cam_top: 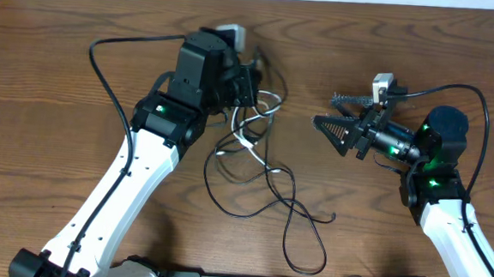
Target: Untangle cables
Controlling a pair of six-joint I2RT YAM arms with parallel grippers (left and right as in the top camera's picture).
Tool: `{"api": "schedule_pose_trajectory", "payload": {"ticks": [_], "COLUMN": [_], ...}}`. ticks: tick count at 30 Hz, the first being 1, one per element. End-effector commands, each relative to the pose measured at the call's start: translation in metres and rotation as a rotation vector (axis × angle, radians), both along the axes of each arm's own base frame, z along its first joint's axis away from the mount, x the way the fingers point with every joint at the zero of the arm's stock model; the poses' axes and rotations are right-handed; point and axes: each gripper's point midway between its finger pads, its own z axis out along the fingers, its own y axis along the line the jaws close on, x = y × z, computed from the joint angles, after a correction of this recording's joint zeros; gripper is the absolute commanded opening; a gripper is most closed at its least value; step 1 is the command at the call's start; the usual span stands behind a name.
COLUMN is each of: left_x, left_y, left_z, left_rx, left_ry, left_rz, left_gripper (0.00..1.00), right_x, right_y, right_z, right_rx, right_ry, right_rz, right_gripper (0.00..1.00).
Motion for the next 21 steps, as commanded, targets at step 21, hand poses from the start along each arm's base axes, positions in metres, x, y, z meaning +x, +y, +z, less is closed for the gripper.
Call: {"api": "schedule_pose_trajectory", "payload": {"ticks": [21], "left_x": [-0.053], "left_y": [-0.063], "left_z": [0.074], "left_rx": [-0.285], "left_ry": [-0.208], "left_rz": [-0.545], "left_gripper": [0.07], "right_x": [0.002], "right_y": [-0.002], "right_z": [0.004], "right_rx": [-0.003], "right_ry": [-0.017], "right_rz": [-0.013], "right_gripper": [0.99]}}
